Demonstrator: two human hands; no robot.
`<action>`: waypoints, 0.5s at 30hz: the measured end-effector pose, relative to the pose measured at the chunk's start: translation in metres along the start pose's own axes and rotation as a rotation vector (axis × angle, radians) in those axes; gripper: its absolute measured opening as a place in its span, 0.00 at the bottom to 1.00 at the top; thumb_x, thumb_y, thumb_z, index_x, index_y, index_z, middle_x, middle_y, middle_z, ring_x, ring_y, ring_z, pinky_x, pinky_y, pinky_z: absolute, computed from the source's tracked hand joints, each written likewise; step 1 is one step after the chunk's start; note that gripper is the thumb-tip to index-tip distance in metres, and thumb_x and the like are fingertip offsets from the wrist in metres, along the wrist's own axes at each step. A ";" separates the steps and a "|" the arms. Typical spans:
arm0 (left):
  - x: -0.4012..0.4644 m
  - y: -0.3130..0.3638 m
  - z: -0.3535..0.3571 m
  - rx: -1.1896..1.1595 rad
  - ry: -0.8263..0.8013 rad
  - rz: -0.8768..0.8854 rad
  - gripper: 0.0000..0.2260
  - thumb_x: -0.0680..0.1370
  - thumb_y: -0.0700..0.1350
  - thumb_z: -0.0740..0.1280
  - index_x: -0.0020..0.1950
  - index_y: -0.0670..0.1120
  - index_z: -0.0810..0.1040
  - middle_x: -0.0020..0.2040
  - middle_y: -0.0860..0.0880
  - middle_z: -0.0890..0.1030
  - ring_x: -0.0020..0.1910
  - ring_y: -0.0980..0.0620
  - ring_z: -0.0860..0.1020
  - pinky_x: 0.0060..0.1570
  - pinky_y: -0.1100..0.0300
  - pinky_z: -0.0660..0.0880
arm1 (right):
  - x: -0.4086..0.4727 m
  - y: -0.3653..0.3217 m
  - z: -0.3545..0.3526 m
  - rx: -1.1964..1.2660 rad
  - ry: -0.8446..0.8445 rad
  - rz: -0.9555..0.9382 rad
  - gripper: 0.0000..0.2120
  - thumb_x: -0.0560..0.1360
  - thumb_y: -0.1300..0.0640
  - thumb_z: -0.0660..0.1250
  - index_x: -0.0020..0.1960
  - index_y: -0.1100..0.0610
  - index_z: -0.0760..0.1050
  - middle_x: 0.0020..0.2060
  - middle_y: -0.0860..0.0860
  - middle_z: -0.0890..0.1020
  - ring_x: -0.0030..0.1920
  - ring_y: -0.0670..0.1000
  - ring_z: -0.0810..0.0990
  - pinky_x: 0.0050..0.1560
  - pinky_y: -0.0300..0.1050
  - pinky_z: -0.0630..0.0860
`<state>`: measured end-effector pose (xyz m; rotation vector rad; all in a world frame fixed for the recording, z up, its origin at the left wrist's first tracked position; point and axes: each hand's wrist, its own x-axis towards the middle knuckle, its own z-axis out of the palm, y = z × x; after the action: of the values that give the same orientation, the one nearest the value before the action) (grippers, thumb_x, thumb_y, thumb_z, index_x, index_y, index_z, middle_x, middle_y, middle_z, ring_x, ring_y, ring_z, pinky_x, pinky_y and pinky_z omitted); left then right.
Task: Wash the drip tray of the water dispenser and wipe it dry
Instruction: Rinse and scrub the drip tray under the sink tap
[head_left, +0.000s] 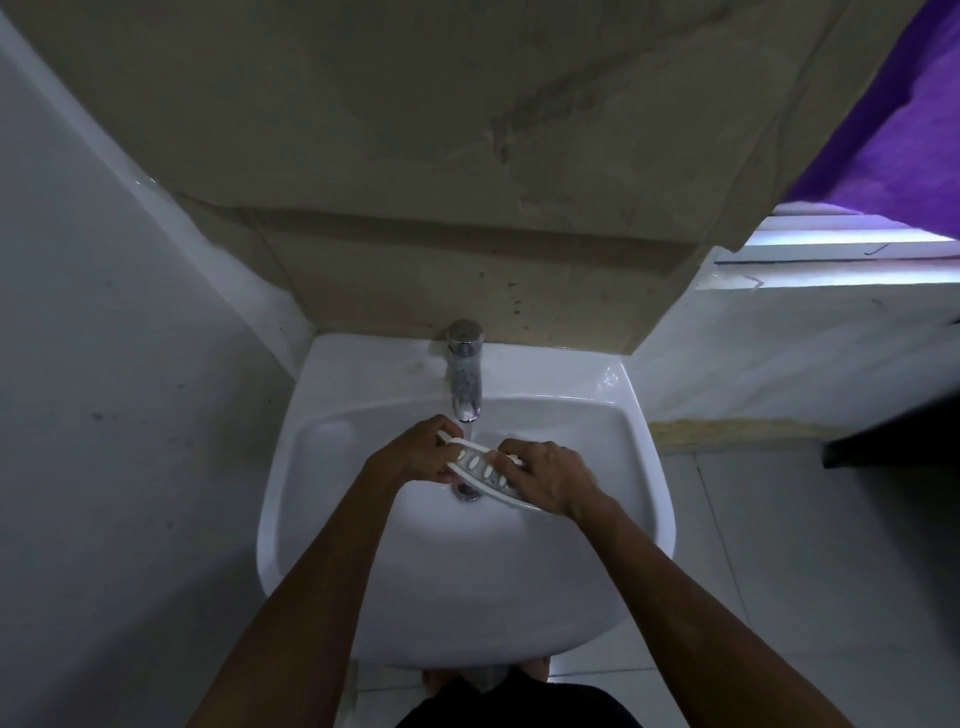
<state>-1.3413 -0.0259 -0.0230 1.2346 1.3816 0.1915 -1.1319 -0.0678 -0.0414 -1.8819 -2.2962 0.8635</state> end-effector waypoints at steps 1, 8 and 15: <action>0.000 0.002 0.001 0.005 -0.001 0.006 0.08 0.77 0.36 0.68 0.51 0.43 0.70 0.56 0.34 0.77 0.53 0.37 0.81 0.56 0.40 0.78 | 0.001 0.000 -0.001 0.009 -0.007 0.012 0.21 0.80 0.35 0.51 0.55 0.45 0.77 0.50 0.52 0.85 0.48 0.56 0.82 0.46 0.47 0.74; 0.003 0.006 0.008 0.148 0.105 0.104 0.13 0.80 0.40 0.61 0.64 0.41 0.76 0.54 0.41 0.80 0.47 0.40 0.84 0.49 0.47 0.82 | 0.011 -0.011 -0.001 0.176 -0.122 0.072 0.20 0.81 0.38 0.51 0.57 0.50 0.75 0.50 0.55 0.84 0.46 0.55 0.82 0.50 0.48 0.75; 0.003 -0.003 0.011 -0.188 0.207 0.155 0.11 0.82 0.39 0.60 0.59 0.39 0.80 0.53 0.39 0.83 0.49 0.44 0.84 0.54 0.51 0.81 | 0.011 -0.017 0.007 0.340 -0.118 0.118 0.19 0.84 0.41 0.47 0.55 0.53 0.69 0.53 0.57 0.82 0.49 0.58 0.81 0.56 0.54 0.76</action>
<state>-1.3336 -0.0310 -0.0297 1.1888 1.4081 0.5584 -1.1524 -0.0625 -0.0434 -1.8704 -1.9514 1.3170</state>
